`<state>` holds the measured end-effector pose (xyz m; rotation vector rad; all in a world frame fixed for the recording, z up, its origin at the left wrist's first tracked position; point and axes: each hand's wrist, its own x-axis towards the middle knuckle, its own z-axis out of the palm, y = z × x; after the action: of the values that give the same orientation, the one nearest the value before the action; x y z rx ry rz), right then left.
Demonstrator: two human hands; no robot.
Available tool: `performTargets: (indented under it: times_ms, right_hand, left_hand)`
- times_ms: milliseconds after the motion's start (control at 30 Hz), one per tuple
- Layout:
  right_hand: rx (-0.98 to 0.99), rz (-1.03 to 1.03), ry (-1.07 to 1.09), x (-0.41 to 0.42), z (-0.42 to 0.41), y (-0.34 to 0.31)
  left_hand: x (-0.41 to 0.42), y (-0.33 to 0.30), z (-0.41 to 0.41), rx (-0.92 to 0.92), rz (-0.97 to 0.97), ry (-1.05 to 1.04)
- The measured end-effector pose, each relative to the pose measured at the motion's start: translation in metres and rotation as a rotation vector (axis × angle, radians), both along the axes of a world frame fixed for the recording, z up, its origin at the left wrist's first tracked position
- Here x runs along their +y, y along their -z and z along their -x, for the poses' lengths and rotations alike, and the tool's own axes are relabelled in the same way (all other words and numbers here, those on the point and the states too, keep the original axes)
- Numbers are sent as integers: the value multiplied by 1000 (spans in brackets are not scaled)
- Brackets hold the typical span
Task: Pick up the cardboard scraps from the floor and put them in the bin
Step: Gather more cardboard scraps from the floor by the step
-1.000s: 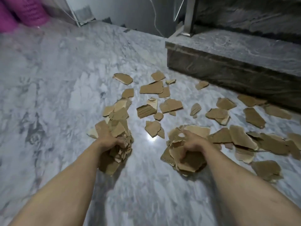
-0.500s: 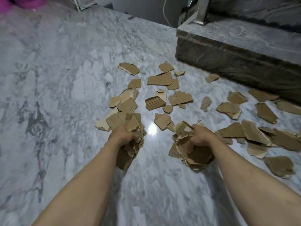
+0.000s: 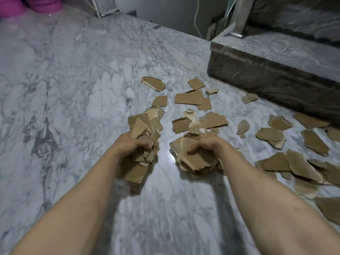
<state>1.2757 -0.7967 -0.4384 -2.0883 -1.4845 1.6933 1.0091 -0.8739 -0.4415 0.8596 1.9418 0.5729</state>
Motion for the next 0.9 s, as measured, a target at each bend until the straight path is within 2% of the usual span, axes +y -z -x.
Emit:
performTargets:
  times_ms: [100,167,267,367,400,533,600,733,900]
  right_hand:
    - [-66,-5,-37,7,19,34]
    - [-131,-37,-51,13,24,48]
    - [-177,-45,-75,13,28,40]
    - [-220,-108,-201,19,31,28]
    - [-225,-139,-257,24,33,24]
    - [-148,-246,-351,50,47,3]
    - [-195,-237,-381,62,55,-2]
    - [-308,-64,-400,67,60,9]
    - [-385,-162,-381,58,62,22]
  left_hand:
    - [14,1,13,-77,-6,-143]
    - [16,10,17,-42,107,-131]
    - [16,29,16,114,288,-35]
    - [22,33,10,440,388,91]
    - [25,34,8,487,391,112]
    - [29,42,10,433,342,141]
    - [29,46,10,447,314,154]
    - [29,51,11,390,295,117]
    - [23,45,11,335,222,120]
